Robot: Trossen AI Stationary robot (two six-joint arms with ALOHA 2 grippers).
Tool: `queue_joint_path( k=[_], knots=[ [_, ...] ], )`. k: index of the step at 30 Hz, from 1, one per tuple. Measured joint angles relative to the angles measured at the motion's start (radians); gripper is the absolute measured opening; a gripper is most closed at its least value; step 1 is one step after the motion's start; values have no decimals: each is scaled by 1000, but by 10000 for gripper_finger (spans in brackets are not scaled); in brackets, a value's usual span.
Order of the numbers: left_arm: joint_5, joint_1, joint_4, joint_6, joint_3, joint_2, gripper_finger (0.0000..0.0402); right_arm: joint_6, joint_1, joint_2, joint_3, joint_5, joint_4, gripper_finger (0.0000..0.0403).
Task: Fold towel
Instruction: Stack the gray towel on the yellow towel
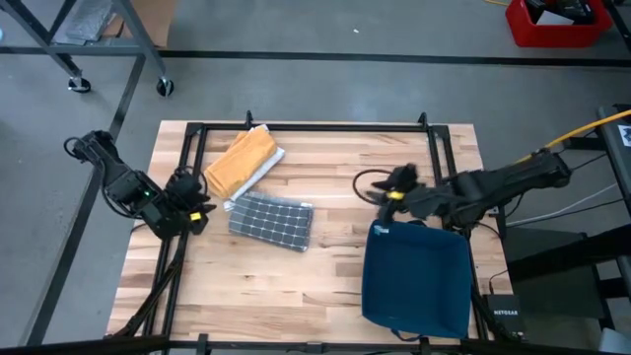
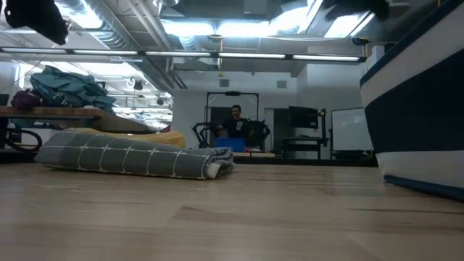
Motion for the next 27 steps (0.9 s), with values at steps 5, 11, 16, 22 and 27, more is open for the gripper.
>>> queue_joint_path(
  k=[5, 11, 16, 22, 27],
  knots=[
    [61, 0, 123, -93, -86, 13, 150, 2, -39, 106, -174, -102, 427, 138],
    [83, 0, 210, -228, -175, 56, 150, 106, -118, 303, -178, -147, 640, 138],
    [92, 0, 315, -278, -222, 107, 150, 185, -186, 449, -111, -268, 648, 138],
    [92, 9, 429, -258, -240, 204, 150, 217, -233, 595, -1, -353, 637, 138],
    [92, 12, 433, -307, -240, 289, 150, 271, -279, 694, 112, -398, 530, 138]
  ],
)
